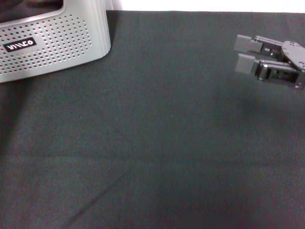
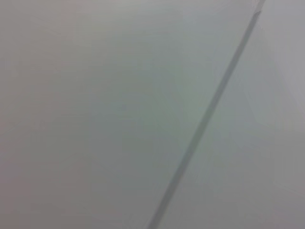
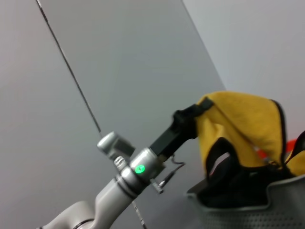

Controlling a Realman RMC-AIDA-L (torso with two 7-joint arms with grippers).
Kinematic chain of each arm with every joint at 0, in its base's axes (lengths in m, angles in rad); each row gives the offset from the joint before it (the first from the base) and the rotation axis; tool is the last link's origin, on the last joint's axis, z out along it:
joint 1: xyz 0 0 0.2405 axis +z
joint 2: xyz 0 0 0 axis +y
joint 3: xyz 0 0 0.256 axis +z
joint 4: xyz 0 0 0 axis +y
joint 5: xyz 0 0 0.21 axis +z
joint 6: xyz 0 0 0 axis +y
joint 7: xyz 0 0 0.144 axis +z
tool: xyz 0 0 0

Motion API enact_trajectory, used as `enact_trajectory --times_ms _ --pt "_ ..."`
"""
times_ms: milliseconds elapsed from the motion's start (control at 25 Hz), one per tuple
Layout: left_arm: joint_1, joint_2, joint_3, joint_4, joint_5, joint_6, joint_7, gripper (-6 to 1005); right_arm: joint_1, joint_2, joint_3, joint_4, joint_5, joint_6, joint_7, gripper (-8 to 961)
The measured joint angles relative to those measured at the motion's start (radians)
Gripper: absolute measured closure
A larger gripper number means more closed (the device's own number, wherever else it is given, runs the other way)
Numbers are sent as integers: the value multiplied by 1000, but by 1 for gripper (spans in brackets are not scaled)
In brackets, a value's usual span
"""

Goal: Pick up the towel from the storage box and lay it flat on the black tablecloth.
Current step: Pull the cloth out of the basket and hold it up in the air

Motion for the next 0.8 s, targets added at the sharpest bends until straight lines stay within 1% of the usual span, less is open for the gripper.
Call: enact_trajectory --times_ms 40,120,160,200,360,560,640,800 --pt "2 2 0 -1 2 34 -23 979 0 4 23 13 0 0 -13 115" --pt "2 7 -11 -16 3 124 -94 979 1 5 34 26 2 0 -26 116" --pt "0 10 -23 -30 2 170 -130 979 3 6 37 31 3 0 -31 116" --pt "-4 12 -48 -60 2 249 -189 979 5 6 40 36 3 0 -38 116" --pt "-11 12 -102 -108 17 427 -325 979 10 16 44 44 16 -1 -90 116" --pt "14 1 -104 -115 10 562 -415 979 7 27 43 45 57 0 -135 117" --pt "19 0 -100 -115 8 601 -440 979 9 33 39 49 73 -2 -150 117" --pt "27 -1 -85 -128 7 658 -464 979 41 38 24 101 106 -8 -205 117"
